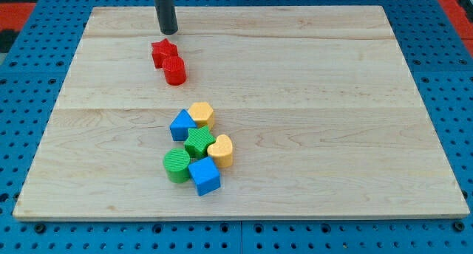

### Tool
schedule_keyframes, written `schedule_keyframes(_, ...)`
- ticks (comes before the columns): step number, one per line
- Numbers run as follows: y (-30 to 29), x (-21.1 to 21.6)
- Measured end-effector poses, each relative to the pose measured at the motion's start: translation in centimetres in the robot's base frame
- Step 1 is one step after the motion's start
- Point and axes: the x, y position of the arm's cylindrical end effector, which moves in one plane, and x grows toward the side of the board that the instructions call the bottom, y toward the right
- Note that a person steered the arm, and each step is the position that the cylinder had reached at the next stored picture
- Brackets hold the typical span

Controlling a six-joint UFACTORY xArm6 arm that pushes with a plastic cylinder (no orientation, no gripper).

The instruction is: Push the red blocks towards the yellow hexagon

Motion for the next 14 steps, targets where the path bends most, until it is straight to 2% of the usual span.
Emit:
schedule_keyframes(1,-2.0,1.4)
schedule_keyframes(4,-1.2,8.4)
schedule_keyframes(5,-1.2,9.1)
schedule_keyframes(6,-0.8,9.1)
schedule_keyframes(8,-1.0,5.0)
schedule_keyframes(9,1.2,6.7)
schedule_keyframes(11,1.3,10.9)
schedule_keyframes(13,1.3,11.5)
schedule_keyframes(14,1.9,9.5)
